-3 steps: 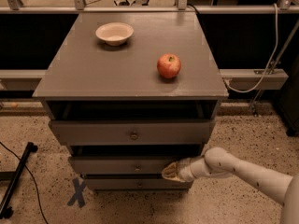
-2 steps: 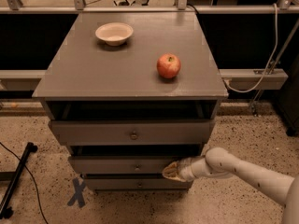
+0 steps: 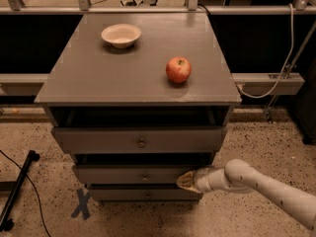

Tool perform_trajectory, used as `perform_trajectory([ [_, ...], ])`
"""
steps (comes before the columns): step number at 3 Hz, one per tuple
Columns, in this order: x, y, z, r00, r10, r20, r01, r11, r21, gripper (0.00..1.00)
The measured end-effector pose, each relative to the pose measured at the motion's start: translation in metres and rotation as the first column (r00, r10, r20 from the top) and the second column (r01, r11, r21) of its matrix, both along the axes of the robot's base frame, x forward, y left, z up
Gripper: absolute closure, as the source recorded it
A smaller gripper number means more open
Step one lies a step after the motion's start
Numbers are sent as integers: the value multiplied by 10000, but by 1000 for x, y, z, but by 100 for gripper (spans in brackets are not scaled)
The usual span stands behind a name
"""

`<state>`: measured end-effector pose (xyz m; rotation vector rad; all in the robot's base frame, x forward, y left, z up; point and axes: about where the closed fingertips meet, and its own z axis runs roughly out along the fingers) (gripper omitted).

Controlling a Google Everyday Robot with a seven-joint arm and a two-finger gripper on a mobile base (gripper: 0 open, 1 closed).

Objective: Close middle drawer

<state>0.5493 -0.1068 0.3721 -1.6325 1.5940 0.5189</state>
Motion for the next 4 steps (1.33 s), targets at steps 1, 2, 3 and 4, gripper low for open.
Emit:
perform_trajectory([
  [1, 7, -12, -5, 9987, -489, 162, 481, 9978, 467, 100],
  [2, 14, -14, -9, 9976, -646, 232, 629, 9958, 669, 100],
  [3, 24, -10, -14, 9975, -657, 248, 635, 9947, 810, 100],
  [4, 23, -6, -16, 9990, -419, 161, 408, 9972, 627, 100],
])
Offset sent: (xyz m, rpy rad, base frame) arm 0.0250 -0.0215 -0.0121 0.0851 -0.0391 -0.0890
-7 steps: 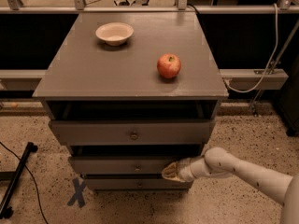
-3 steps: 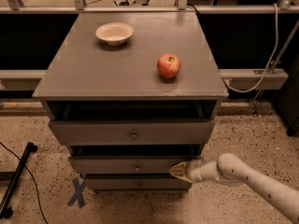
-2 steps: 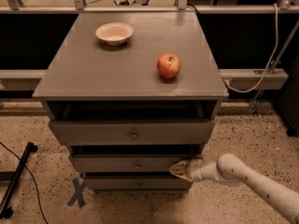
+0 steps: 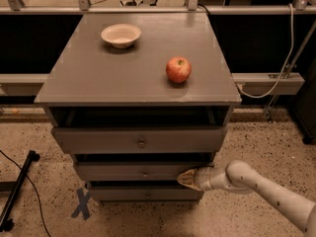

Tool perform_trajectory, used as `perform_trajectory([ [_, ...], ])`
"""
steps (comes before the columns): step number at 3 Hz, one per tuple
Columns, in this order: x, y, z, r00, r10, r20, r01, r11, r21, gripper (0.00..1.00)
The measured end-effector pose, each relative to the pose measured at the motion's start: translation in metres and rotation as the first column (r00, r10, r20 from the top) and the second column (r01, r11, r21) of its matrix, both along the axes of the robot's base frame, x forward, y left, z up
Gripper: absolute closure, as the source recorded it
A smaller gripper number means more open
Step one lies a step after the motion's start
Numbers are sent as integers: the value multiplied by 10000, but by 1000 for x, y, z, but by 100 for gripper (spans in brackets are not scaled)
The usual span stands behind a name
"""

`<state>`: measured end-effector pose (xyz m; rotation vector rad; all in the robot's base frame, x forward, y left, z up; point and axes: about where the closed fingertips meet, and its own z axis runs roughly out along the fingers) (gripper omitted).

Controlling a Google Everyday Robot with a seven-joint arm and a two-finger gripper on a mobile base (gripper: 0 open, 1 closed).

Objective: Close middle drawer

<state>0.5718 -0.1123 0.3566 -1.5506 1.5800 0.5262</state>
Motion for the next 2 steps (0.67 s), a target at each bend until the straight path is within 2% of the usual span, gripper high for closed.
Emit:
perform_trajectory([
  [1, -30, -13, 3, 9989, 316, -359, -340, 9972, -672, 100],
  [2, -57, -26, 11, 9972, 485, -562, -542, 9929, -1058, 100],
])
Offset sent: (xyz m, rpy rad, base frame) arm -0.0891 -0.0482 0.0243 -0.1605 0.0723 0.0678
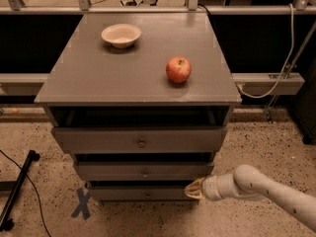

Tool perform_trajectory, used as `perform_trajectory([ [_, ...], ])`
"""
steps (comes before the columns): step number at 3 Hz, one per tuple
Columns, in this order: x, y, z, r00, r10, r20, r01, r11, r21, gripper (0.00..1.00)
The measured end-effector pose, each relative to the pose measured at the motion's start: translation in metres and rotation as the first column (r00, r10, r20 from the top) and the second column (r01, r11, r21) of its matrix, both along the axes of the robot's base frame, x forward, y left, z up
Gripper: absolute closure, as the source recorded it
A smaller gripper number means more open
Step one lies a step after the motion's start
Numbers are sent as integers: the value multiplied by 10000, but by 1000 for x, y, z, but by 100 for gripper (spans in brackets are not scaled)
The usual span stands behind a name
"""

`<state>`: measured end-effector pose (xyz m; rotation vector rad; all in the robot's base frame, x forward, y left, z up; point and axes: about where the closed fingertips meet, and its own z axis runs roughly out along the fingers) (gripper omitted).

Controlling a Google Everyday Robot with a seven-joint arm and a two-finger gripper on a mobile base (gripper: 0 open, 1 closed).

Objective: Close middle drawer

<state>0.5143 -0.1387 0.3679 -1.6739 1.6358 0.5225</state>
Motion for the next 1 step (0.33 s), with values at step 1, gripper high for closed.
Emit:
perform_trajectory([
  [1, -3, 1, 1, 10000, 48, -17, -48, 10000, -18, 100],
])
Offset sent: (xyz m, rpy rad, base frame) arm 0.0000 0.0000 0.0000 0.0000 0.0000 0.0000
